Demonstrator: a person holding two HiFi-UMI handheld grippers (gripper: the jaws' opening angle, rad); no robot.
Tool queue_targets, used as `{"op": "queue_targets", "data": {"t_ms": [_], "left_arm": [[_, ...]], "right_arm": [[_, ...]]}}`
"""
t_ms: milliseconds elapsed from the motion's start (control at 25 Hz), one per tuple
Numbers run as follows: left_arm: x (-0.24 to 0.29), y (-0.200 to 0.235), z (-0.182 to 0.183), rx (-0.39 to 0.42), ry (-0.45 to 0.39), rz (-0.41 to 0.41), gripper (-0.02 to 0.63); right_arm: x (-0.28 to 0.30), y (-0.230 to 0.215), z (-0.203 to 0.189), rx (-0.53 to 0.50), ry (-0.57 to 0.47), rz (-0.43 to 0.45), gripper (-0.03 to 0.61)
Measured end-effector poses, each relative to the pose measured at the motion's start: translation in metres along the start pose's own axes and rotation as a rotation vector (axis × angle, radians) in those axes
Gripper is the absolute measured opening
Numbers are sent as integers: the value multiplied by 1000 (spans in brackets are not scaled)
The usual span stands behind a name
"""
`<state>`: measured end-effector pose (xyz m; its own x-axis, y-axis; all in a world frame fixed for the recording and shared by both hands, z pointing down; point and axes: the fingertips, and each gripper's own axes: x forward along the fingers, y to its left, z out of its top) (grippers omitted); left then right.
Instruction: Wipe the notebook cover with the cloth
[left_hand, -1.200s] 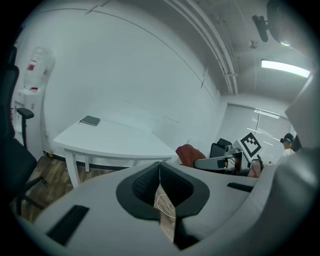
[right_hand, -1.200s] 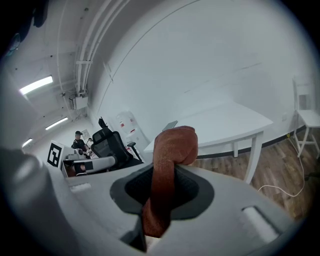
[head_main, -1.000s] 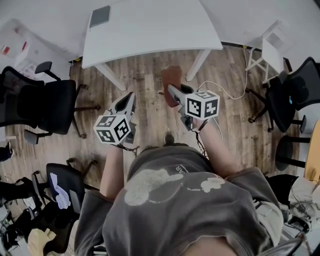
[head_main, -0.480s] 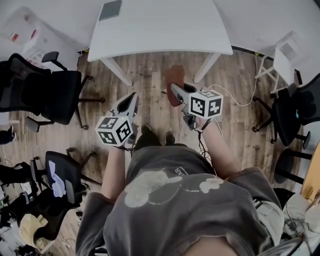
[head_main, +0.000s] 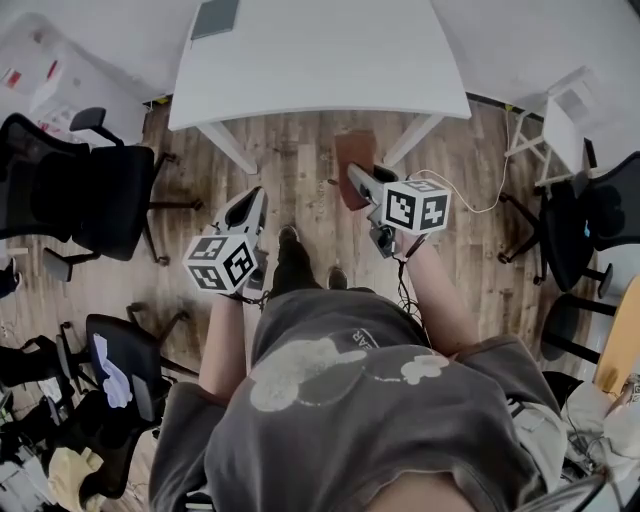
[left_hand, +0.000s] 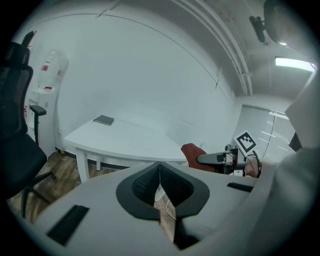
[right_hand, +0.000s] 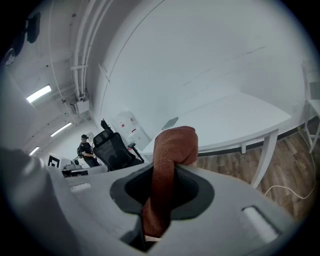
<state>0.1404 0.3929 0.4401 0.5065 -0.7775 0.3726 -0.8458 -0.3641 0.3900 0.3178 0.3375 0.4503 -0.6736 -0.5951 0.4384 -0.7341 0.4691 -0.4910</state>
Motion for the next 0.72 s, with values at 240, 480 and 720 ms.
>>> {"op": "queue_targets", "data": {"t_ms": [240,480,720], "left_arm": [[38,42,25,0,25,-41,-6],[80,85,58,0,44,-72,-6],[109,121,84,5,58,-99,-6]], "right_arm": [[40,-18,36,24,-19,-60,80],[81,-40,76,42,-40,-115,80],[122,-49,100,66,-58,-153,80]]}}
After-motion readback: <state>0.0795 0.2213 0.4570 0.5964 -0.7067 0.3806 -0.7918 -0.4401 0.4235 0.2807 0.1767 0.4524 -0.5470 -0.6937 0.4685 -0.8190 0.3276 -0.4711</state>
